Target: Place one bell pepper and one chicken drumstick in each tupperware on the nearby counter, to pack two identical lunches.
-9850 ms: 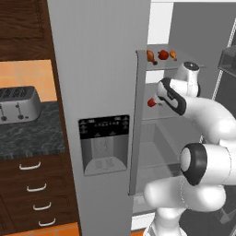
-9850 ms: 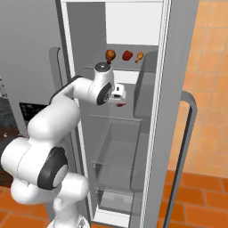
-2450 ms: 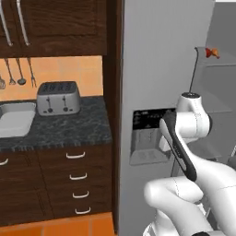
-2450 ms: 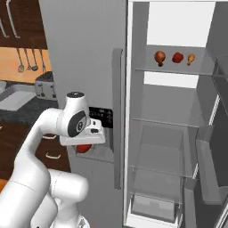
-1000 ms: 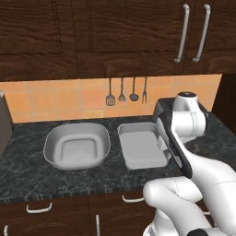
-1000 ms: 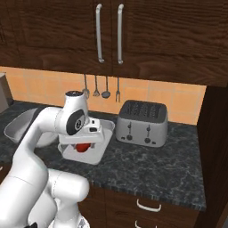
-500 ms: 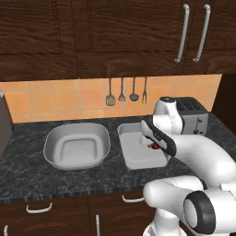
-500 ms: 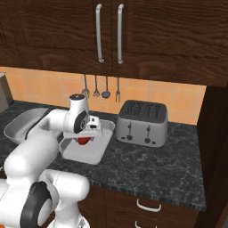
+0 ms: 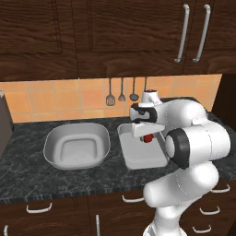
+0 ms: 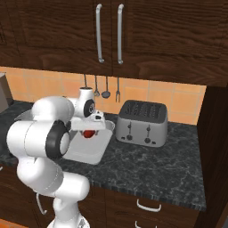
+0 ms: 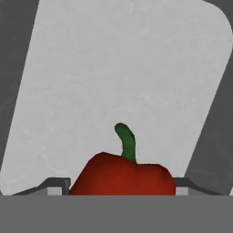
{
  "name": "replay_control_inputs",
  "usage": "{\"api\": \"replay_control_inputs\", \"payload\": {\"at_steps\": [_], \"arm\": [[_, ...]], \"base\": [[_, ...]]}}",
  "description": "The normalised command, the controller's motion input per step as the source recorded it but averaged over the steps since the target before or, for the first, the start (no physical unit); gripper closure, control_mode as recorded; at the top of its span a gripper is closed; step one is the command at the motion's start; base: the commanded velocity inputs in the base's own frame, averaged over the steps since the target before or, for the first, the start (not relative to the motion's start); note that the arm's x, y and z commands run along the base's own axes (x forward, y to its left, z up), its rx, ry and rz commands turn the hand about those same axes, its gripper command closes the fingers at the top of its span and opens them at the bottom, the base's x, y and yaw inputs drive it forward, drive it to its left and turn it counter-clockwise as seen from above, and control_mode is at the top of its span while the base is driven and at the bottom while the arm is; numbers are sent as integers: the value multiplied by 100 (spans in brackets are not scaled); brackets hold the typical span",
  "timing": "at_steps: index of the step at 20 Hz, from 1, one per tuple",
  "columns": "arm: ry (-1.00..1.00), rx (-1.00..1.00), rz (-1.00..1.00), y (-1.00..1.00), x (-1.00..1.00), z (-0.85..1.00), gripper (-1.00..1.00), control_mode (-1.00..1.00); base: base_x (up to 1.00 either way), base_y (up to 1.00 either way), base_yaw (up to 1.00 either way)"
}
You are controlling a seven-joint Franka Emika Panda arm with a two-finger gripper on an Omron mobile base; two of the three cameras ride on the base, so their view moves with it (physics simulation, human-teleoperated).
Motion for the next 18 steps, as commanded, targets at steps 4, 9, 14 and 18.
{"api": "replay_control_inputs", "payload": {"at_steps": [4, 9, 14, 18], "arm": [[0, 0, 0, -1, 2, -59, 100, -100], [0, 0, 0, -32, 3, -56, 100, -100], [0, 0, 0, -10, 0, -33, 100, -100], [0, 0, 0, 9, 0, 0, 100, -100]], "base": [[0, 0, 0], [0, 0, 0], [0, 0, 0], [0, 0, 0]]}}
